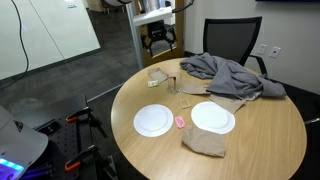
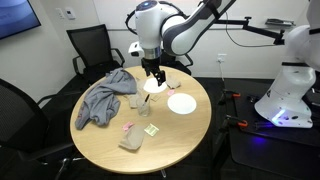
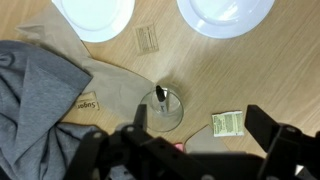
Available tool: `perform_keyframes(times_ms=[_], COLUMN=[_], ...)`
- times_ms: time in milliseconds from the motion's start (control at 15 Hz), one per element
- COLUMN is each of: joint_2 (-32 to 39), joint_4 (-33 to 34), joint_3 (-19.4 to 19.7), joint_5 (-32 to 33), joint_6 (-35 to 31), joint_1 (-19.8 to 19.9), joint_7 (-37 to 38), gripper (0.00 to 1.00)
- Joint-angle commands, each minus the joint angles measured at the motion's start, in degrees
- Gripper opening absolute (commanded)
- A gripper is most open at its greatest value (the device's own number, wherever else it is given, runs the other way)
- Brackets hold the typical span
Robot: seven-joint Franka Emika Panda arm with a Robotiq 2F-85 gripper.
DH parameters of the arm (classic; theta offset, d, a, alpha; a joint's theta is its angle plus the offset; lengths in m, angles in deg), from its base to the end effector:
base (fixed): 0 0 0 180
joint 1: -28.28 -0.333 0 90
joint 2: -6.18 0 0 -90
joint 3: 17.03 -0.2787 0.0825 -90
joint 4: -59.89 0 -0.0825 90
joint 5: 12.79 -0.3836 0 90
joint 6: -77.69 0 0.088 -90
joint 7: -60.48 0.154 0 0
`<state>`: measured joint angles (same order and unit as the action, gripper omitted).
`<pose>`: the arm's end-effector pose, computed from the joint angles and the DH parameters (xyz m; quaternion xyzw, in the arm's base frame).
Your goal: Pick the marker from the cup and put it on the table
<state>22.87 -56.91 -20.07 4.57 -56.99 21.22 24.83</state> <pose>0.5802 0.0893 0.2216 0.8712 0.4802 -0.0114 0.1009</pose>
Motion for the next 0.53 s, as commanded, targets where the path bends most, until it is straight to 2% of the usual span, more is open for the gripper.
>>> perform_keyframes(times_ms=[0,467], joint_2=[4.6,11.1], joint_4=[4.0,7.9], joint_3=[-0.8,-0.8], joint_5=[1.7,1.8], joint_6=[-0.1,-0.4], joint_1=[1.3,2.5], joint_7=[0.7,-0.6], gripper=[1.0,1.0])
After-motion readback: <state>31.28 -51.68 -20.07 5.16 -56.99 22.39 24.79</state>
